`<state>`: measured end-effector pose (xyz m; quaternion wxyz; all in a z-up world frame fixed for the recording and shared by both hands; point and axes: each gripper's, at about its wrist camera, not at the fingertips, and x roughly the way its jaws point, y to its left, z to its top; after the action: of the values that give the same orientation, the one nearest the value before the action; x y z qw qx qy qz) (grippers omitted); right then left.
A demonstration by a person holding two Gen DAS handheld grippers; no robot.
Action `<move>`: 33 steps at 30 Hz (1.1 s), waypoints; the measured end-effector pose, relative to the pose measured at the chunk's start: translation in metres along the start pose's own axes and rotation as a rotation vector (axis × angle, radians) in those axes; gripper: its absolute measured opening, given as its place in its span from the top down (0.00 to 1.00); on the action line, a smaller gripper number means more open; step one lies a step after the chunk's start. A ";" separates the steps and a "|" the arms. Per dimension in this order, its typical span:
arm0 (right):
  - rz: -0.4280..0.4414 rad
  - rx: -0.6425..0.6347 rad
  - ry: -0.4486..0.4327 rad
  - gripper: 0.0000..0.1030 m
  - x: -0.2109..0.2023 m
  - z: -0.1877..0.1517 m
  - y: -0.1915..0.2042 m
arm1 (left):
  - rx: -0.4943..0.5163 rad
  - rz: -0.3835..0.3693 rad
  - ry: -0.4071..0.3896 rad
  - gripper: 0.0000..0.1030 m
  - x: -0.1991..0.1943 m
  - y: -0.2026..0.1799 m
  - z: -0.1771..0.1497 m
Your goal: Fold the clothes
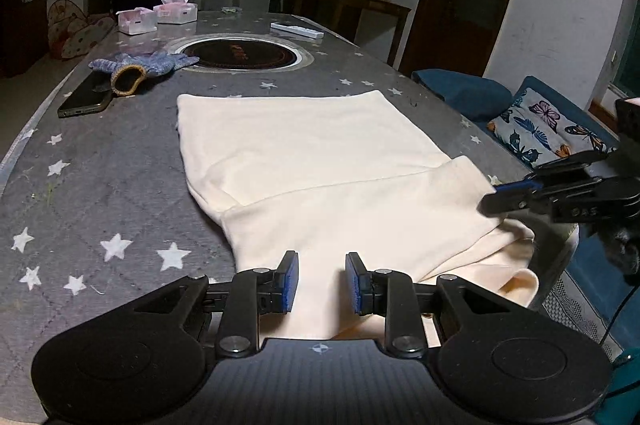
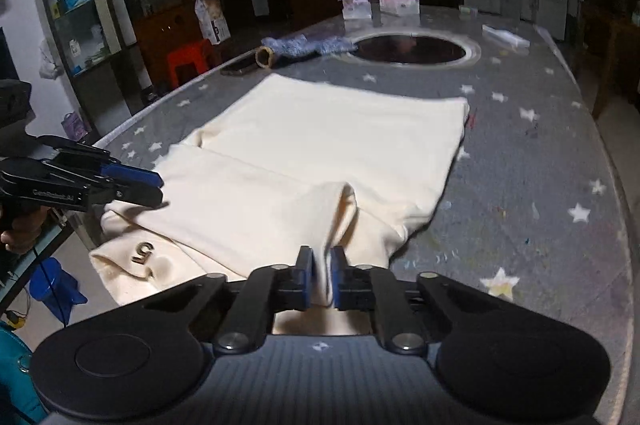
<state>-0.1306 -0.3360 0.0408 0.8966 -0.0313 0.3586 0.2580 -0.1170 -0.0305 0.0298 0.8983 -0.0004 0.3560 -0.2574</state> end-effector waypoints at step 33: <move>-0.054 -0.080 -0.042 0.91 0.017 0.015 0.006 | 0.087 -0.045 0.012 0.72 0.026 -0.006 0.024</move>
<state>-0.1136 -0.3199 0.0418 0.9086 -0.0711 0.3281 0.2486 -0.0885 -0.0518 0.0321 0.8893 0.0320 0.3499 -0.2928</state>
